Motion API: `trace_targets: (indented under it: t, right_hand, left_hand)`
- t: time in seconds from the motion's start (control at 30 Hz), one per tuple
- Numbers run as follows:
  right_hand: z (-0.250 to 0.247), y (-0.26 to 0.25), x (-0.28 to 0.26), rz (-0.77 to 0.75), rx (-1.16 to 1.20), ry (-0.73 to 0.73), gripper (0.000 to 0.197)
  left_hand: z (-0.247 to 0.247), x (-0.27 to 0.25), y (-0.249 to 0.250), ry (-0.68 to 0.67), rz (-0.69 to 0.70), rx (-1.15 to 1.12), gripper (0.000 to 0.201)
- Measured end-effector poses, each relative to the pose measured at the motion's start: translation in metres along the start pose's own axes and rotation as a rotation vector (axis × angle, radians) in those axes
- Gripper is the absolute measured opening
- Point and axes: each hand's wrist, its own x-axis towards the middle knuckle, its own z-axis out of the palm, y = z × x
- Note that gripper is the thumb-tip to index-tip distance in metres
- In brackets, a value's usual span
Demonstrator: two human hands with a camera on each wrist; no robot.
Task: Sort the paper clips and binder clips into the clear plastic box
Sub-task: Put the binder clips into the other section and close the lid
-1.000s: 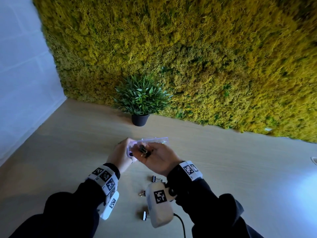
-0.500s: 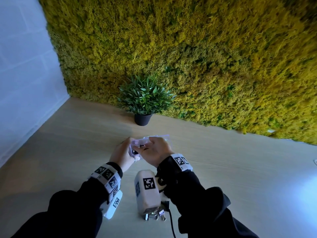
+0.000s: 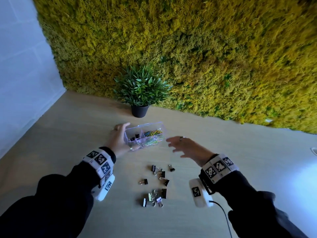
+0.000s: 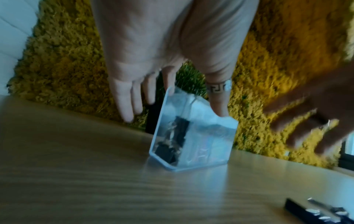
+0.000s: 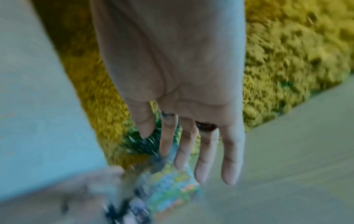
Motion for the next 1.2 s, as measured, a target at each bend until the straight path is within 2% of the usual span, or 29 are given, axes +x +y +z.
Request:
trace_targets:
  t: [0.07, 0.1, 0.13, 0.17, 0.23, 0.27, 0.3, 0.37, 0.53, 0.6, 0.77, 0.87, 0.97, 1.2]
  right_hand:
    - [0.001, 0.035, 0.001, -0.019, -0.382, -0.024, 0.04]
    - [0.005, 0.051, -0.001, -0.017, -0.509, -0.054, 0.051]
    - [0.01, 0.063, -0.004, 0.006, -0.601, -0.093, 0.064]
    - [0.016, 0.072, -0.007, 0.02, -0.679, -0.126, 0.075]
    - [0.029, 0.078, -0.013, -0.008, -0.814, -0.149, 0.088]
    - [0.035, 0.078, -0.014, -0.044, -0.86, -0.138, 0.089]
    - [0.041, 0.079, -0.013, -0.092, -0.88, -0.112, 0.088]
    - [0.048, 0.084, -0.008, -0.16, -0.837, -0.042, 0.083]
    - [0.055, 0.094, -0.002, -0.222, -0.57, 0.083, 0.05]
    - [0.054, 0.094, -0.003, -0.237, -0.474, 0.123, 0.036]
    - [0.055, 0.093, -0.001, -0.2, -0.431, 0.146, 0.03]
    - [0.057, 0.091, 0.003, -0.185, -0.463, 0.151, 0.017]
    - [0.06, 0.089, 0.006, -0.143, -0.519, 0.162, 0.04]
    - [0.057, 0.081, 0.001, -0.093, -0.447, 0.185, 0.036]
  left_hand:
    - [0.0, -0.02, 0.01, 0.201, 0.127, -0.039, 0.061]
    - [0.001, -0.033, 0.016, 0.218, 0.214, -0.056, 0.055]
    - [0.003, -0.047, 0.022, 0.128, 0.281, -0.056, 0.058]
    - [0.008, -0.06, 0.026, -0.042, 0.303, -0.028, 0.07]
    - [0.022, -0.082, 0.03, -0.426, 0.274, 0.176, 0.098]
    - [0.029, -0.089, 0.03, -0.552, 0.255, 0.309, 0.102]
    - [0.037, -0.092, 0.027, -0.628, 0.238, 0.394, 0.099]
    - [0.049, -0.095, 0.027, -0.682, 0.222, 0.422, 0.086]
    - [0.052, -0.091, 0.031, -0.576, 0.203, 0.416, 0.042]
    - [0.053, -0.089, 0.032, -0.545, 0.199, 0.449, 0.038]
    - [0.057, -0.084, 0.032, -0.52, 0.152, 0.457, 0.038]
    - [0.056, -0.082, 0.035, -0.494, 0.146, 0.418, 0.031]
    - [0.056, -0.082, 0.036, -0.474, 0.173, 0.392, 0.035]
    - [0.054, -0.078, 0.033, -0.401, 0.214, 0.365, 0.025]
